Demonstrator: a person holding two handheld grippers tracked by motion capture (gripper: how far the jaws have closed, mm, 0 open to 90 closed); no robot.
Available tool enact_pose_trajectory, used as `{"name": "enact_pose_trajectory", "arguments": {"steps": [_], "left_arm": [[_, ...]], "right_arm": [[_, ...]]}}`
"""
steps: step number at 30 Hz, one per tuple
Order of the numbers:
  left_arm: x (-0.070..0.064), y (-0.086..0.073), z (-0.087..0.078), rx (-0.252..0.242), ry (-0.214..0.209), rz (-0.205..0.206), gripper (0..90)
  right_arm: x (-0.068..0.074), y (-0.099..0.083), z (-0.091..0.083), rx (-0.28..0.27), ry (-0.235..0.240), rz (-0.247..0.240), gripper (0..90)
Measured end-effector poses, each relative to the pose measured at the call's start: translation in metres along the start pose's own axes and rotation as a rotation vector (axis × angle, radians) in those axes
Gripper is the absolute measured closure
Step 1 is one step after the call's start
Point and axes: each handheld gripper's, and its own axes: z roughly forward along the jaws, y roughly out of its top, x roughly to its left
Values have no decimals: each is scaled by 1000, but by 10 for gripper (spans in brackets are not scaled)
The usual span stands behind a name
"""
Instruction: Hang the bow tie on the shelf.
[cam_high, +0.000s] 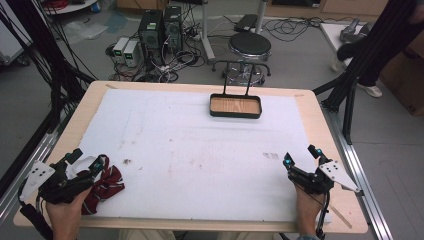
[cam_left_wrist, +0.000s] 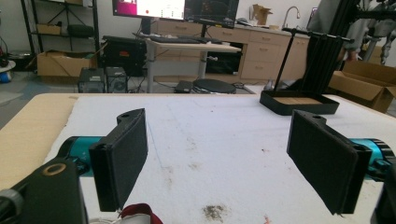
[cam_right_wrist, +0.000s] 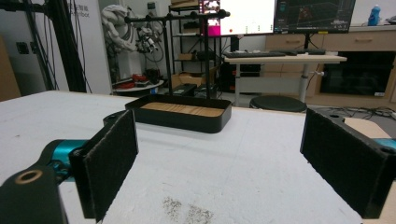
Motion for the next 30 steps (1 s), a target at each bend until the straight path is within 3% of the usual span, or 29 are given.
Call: {"name": "enact_pose_trajectory", "arguments": {"steps": [24, 30], "left_arm": [[7, -1, -9, -9, -3, 0, 229], [12, -2, -16, 35, -4, -8, 235]], "right_arm": [[0, 0, 1, 8, -3, 6, 103], [0, 0, 1, 7, -2, 6, 103]]}}
